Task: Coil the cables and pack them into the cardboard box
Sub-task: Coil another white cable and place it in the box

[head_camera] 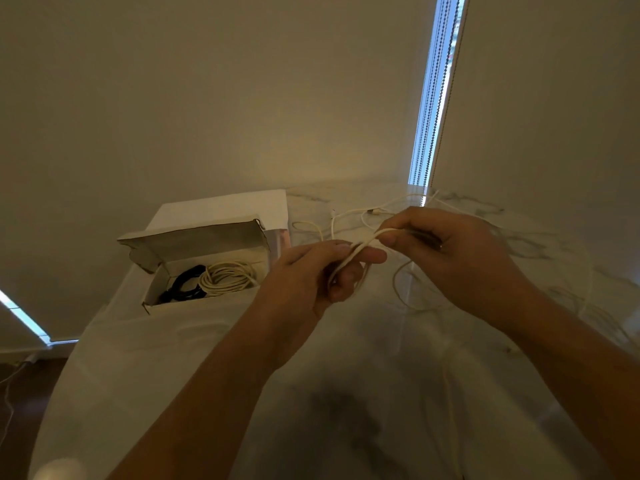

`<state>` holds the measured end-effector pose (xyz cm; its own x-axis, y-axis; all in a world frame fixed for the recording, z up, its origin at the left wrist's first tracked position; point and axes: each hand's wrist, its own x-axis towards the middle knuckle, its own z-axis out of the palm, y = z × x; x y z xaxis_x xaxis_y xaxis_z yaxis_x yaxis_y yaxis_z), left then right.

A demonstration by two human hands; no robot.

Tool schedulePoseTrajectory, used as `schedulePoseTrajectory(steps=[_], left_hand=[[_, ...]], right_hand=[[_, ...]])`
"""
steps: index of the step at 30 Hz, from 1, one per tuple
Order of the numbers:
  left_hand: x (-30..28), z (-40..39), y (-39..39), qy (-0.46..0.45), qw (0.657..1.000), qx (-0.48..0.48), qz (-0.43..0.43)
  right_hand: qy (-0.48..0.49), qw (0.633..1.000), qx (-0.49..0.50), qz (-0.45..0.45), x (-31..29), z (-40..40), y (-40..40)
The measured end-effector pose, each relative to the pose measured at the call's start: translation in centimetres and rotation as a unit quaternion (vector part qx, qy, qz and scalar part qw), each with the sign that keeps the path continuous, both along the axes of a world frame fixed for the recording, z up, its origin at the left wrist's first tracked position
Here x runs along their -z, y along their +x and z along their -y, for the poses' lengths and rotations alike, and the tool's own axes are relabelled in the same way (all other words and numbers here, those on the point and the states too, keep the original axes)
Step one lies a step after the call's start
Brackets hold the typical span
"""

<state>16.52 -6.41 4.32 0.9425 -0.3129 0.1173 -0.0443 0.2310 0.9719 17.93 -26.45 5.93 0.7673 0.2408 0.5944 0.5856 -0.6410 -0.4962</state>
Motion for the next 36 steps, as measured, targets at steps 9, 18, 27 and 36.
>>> schedulePoseTrajectory(steps=[9, 18, 27, 36], left_hand=[[-0.5, 0.2, -0.3, -0.199, 0.969, 0.089, -0.116], [-0.6, -0.4, -0.3, -0.316, 0.942, 0.041, -0.107], [-0.6, -0.3, -0.2, -0.324, 0.942, 0.001, -0.084], [-0.8, -4.1, 2.0, -0.36, 0.921, -0.145, -0.035]], right_hand=[[-0.054, 0.998, 0.002, 0.016, 0.3, -0.2, 0.2], [-0.104, 0.994, 0.014, -0.036, 1.6, -1.3, 0.0], [-0.134, 0.99, 0.017, -0.049, 1.6, -1.6, -0.3], [-0.173, 0.978, -0.047, -0.11, 2.0, -2.3, -1.1]])
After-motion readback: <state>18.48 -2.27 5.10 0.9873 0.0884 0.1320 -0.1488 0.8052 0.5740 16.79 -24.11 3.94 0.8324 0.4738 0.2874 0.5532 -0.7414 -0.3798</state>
